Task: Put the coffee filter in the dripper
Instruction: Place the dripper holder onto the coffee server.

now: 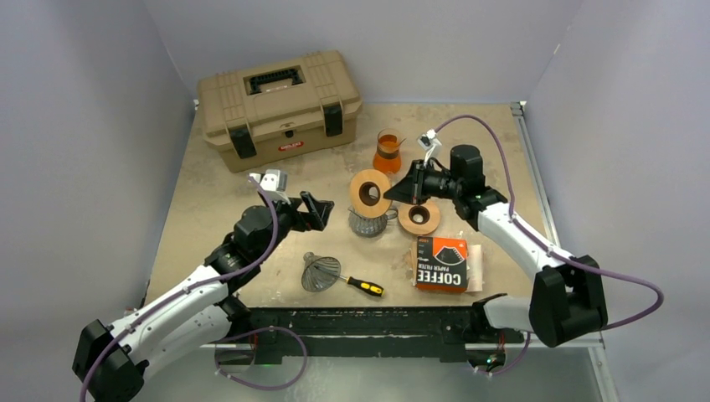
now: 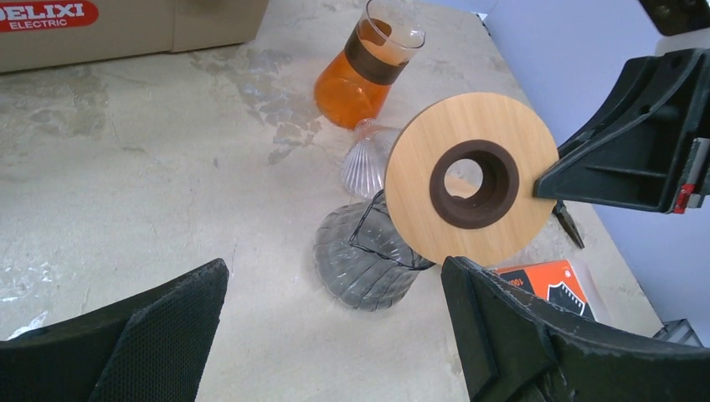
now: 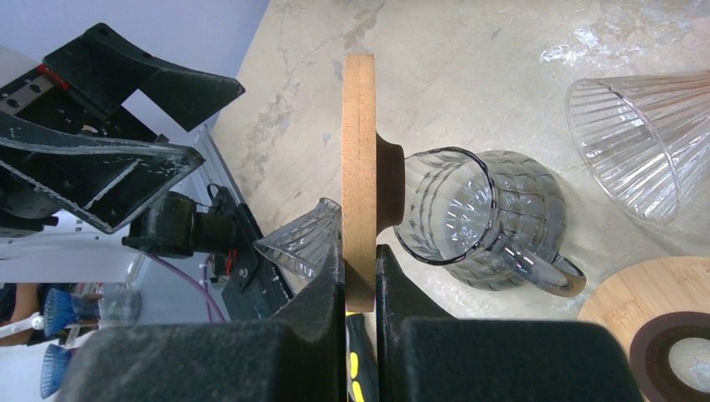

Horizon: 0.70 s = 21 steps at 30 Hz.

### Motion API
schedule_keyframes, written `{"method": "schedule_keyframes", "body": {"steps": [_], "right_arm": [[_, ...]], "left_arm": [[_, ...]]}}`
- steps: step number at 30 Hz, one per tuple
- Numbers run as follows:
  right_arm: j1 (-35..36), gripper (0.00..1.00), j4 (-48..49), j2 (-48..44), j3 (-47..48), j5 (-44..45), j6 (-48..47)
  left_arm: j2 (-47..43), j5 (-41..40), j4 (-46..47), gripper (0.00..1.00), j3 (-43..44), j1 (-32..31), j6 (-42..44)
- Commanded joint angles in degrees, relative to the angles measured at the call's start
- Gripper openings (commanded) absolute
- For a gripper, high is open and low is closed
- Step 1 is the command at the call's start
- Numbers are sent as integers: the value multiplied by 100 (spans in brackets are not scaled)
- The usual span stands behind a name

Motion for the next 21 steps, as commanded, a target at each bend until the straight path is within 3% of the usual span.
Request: {"method": "schedule_keyframes", "body": {"steps": [1, 7, 14, 21], "right_arm": [[-63, 0, -70, -211, 350, -48, -144], [-306, 0, 12, -191, 253, -378, 6], [-626, 0, 1052, -153, -197, -1326, 900], [-640, 0, 2004, 110, -421, -1711, 1668]], "left_arm": [[44, -30, 97, 99, 209, -27, 169], [183, -1, 150, 99, 256, -24, 191], [334, 51, 201, 99, 323, -23, 21], [461, 171, 192, 99, 367, -22, -20]]}}
